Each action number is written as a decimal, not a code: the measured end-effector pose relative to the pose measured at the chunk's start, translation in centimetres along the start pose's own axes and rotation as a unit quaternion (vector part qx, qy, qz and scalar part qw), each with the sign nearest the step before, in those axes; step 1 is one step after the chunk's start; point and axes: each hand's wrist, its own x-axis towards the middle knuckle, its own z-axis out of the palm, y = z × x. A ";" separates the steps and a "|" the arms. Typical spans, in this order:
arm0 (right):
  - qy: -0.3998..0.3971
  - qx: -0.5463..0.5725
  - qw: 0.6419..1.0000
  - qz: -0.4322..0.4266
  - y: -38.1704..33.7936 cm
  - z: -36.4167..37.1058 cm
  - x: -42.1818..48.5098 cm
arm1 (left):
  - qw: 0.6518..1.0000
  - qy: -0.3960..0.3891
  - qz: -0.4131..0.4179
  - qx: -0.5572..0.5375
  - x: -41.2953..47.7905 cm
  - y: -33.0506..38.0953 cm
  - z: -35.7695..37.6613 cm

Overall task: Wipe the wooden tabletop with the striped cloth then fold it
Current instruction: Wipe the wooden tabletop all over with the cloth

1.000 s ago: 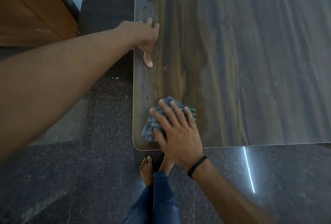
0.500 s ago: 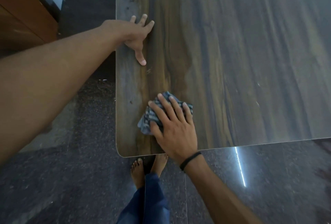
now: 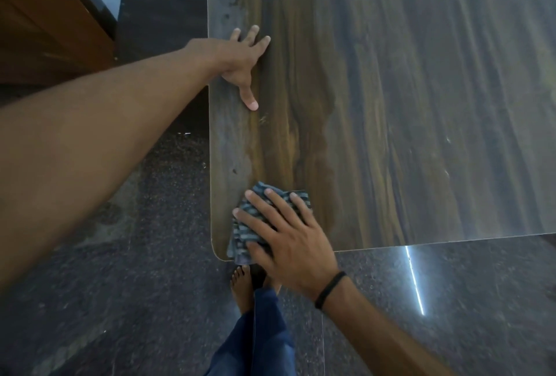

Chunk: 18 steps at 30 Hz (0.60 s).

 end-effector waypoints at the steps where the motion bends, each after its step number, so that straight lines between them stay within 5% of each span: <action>1: 0.006 -0.008 1.000 0.005 1.0 -0.2 0.1 | 1.000 0.005 0.000 0.000 -0.1 0.0 0.1; 5: 0.017 0.027 0.991 0.129 0.0 -0.9 3.7 | 1.000 0.011 0.004 -0.008 -0.1 -0.2 -0.1; 9: -0.020 -0.002 0.998 -0.058 -1.2 0.1 1.5 | 1.000 0.015 0.005 -0.018 -0.1 -0.2 0.2; 14: 0.008 0.020 0.997 0.070 -1.0 -0.5 3.7 | 0.999 0.021 0.012 -0.034 0.0 -0.5 0.3; 18: -0.034 -0.007 0.995 -0.089 -1.7 0.6 1.0 | 0.999 0.029 0.009 -0.035 -0.5 -0.6 0.7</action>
